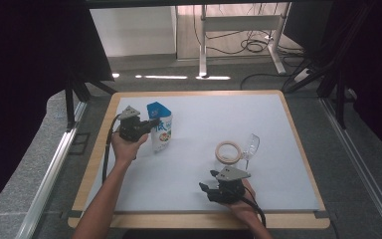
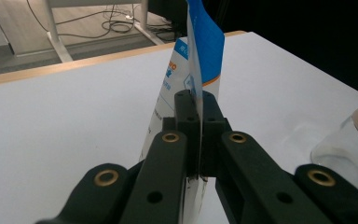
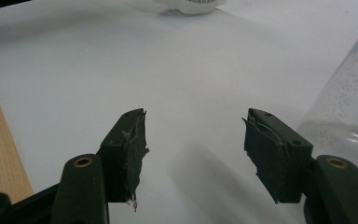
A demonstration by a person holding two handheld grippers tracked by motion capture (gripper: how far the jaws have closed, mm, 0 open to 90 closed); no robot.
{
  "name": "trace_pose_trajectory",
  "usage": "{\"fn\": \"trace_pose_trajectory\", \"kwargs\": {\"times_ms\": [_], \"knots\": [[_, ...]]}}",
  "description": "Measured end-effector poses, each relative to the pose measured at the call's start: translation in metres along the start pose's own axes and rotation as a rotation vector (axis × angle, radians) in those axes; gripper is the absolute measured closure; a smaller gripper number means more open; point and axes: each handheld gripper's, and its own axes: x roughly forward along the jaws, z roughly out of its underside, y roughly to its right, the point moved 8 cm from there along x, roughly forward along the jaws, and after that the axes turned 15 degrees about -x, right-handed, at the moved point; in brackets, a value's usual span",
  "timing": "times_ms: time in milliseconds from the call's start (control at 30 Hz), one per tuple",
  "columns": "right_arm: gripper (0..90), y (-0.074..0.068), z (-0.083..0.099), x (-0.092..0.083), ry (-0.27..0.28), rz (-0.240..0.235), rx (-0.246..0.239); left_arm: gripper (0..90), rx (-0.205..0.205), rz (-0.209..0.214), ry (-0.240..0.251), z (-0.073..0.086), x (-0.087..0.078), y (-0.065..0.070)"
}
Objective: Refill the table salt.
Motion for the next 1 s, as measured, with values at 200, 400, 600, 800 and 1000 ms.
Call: {"fn": "trace_pose_trajectory", "kwargs": {"times_ms": [200,400,600,800,1000], "knots": [[39.2,-0.001,-0.001,0.001,0.002,-0.001,-0.005,90.0,-0.005,0.025,0.016,-0.002,-0.009,0.004],[39.2,-0.003,-0.002,0.002,0.001,-0.003,-0.011,90.0,-0.002,0.044,0.009,-0.002,-0.017,0.011],[39.2,-0.004,-0.003,0.002,0.005,0.003,-0.013,90.0,-0.018,0.075,0.002,0.000,-0.020,0.015],[39.2,-0.005,-0.004,0.003,0.007,0.008,-0.008,90.0,-0.006,0.092,-0.001,0.001,-0.023,0.023],[39.2,-0.007,-0.005,0.004,0.008,0.006,-0.011,90.0,-0.006,0.107,-0.008,0.004,-0.023,0.027]]}}
